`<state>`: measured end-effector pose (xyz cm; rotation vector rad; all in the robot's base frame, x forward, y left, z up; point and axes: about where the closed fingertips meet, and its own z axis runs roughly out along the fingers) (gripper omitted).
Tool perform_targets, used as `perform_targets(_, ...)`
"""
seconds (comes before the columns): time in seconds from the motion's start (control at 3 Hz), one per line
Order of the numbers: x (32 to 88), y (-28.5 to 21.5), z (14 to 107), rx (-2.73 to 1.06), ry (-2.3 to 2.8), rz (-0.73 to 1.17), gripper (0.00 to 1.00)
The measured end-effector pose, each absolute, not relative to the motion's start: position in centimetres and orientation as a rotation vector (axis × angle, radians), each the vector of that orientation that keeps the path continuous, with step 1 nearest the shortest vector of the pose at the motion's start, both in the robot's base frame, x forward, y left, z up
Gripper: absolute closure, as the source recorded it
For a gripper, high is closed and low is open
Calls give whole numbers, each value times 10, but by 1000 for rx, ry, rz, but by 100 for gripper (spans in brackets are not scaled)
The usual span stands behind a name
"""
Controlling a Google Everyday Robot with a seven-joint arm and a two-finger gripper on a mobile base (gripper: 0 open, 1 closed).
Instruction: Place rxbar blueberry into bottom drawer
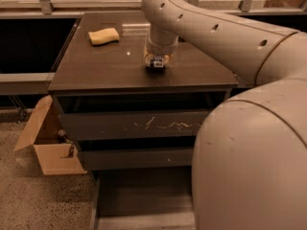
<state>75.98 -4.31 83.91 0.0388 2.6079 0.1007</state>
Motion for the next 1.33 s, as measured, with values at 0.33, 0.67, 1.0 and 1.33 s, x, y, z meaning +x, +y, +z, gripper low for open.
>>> perform_targets(0.33, 763, -41, 861, -10, 2537, 112, 100)
perform_targets(0.67, 757, -37, 897, -108, 2411, 139, 100)
perform_targets(1.0, 757, -32, 907, -132, 2375, 166, 100)
perform_targets(1.33, 753, -26, 906, -190, 2383, 178, 100)
